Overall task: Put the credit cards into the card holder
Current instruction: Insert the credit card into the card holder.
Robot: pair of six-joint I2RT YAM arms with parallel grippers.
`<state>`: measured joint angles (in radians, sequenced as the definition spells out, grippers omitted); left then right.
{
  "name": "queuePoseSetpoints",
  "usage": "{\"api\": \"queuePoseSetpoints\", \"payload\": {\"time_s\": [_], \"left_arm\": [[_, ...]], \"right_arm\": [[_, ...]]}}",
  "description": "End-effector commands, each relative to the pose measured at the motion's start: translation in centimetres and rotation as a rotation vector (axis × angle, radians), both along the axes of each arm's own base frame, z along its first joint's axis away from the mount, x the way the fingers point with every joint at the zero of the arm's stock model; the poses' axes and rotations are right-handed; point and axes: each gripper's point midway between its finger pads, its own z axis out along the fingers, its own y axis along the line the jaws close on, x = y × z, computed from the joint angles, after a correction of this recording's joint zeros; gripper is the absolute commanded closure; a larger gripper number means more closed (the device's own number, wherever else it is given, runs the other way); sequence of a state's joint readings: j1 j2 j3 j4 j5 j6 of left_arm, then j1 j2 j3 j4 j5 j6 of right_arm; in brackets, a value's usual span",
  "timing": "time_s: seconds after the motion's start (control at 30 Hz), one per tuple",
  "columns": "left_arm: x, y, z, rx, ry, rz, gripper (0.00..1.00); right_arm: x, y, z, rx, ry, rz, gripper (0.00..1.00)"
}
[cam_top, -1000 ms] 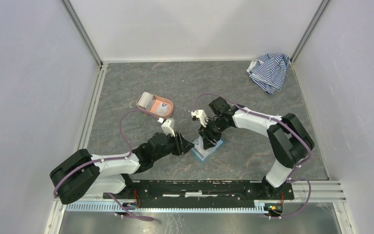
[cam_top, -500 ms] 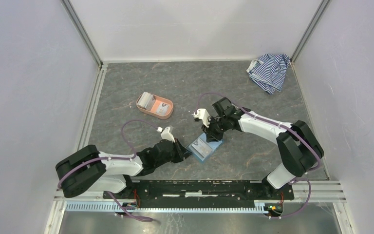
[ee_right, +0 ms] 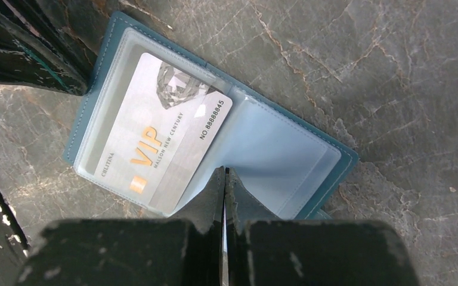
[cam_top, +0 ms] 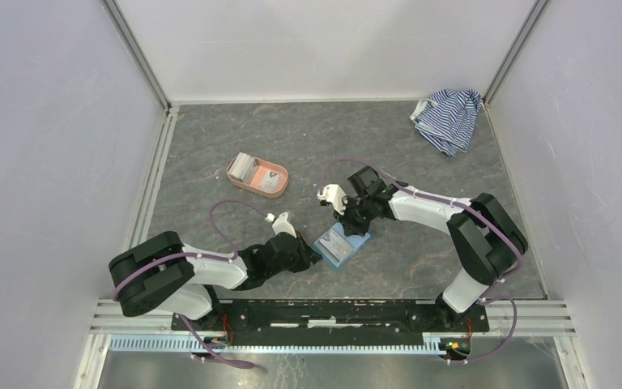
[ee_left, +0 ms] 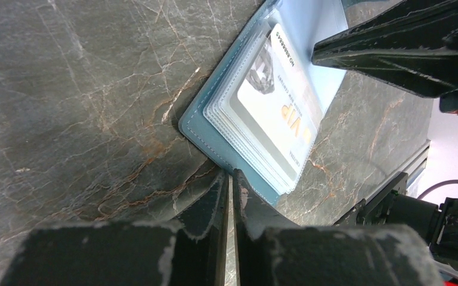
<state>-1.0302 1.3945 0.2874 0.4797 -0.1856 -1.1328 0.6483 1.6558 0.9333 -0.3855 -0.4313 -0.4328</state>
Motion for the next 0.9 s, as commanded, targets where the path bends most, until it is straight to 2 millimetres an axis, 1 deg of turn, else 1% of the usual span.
{"api": "queuePoseSetpoints", "payload": {"time_s": [0.0, 0.2, 0.3, 0.53, 0.7, 0.8, 0.87], "left_arm": [[0.4, 0.5, -0.8, 0.022, 0.011, 0.049, 0.87], [0.3, 0.0, -1.3, 0.032, 0.017, 0.029, 0.87], [0.3, 0.0, -1.4, 0.033, 0.019, 0.026, 0.87], [0.4, 0.0, -1.7, 0.048, 0.017, 0.024, 0.88], [0.4, -0.1, -1.9, 0.059, 0.017, 0.016, 0.88], [0.5, 0.0, -1.9, 0.071, 0.011, 0.017, 0.87], [0.6, 0.3, -1.9, 0.087, 0.006, 0.019, 0.87]], "right_arm": [[-0.1, 0.5, -0.5, -0.020, -0.028, 0.018, 1.00], [-1.3, 0.8, -1.5, -0.057, -0.012, 0.048, 1.00], [-1.9, 1.3, -1.6, -0.053, 0.003, 0.071, 1.00], [-2.9, 2.5, 0.1, 0.025, 0.010, 0.114, 1.00], [-4.0, 2.9, 0.2, 0.053, 0.061, 0.158, 1.00], [-3.8, 2.9, 0.3, 0.049, 0.051, 0.156, 0.99], [-2.8, 2.6, 0.3, 0.021, 0.011, 0.126, 0.98]]}}
